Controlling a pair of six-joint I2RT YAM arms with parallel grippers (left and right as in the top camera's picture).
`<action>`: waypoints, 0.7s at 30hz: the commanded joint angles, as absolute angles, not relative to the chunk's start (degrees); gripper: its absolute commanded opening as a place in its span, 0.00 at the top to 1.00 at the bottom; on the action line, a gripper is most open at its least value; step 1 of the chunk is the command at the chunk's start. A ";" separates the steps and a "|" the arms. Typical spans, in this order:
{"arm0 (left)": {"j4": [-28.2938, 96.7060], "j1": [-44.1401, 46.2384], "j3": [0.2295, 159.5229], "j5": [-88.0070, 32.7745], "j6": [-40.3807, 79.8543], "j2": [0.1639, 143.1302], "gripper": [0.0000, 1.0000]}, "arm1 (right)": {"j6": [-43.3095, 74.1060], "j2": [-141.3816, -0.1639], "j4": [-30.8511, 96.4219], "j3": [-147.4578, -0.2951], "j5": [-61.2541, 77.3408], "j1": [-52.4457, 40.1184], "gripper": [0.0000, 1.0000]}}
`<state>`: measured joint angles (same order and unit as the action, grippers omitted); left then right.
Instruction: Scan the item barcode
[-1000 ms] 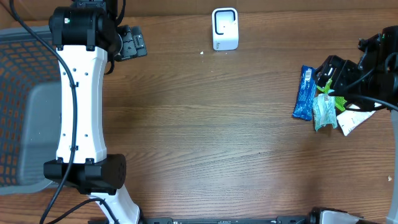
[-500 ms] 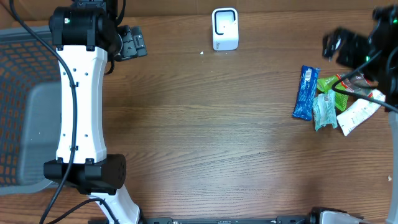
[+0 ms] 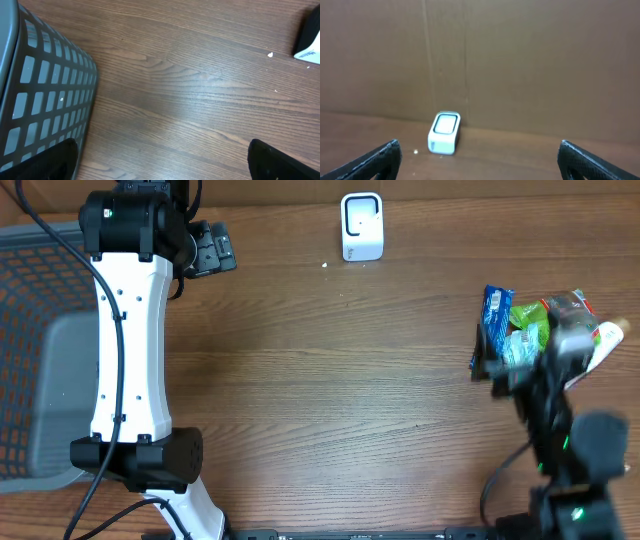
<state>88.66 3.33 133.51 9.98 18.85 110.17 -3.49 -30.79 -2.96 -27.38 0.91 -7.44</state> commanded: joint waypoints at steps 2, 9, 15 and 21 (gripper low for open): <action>88.62 3.40 133.53 10.68 17.98 110.26 0.00 | -4.54 -17.06 -7.84 -11.16 -0.16 -6.31 0.00; 88.62 3.40 133.53 10.68 17.98 110.26 0.00 | -4.56 -7.25 -8.51 -0.93 2.04 -6.20 0.00; 88.62 3.40 133.53 10.68 17.98 110.26 0.00 | -4.54 -4.56 -0.54 -0.45 4.62 -5.78 0.00; 88.62 3.40 133.53 10.68 17.98 110.26 0.00 | -4.32 -0.16 4.23 -0.45 6.20 -5.76 0.00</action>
<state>88.71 3.33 133.51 9.98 18.87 110.17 -4.32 -1.30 4.27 -1.06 4.84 -6.02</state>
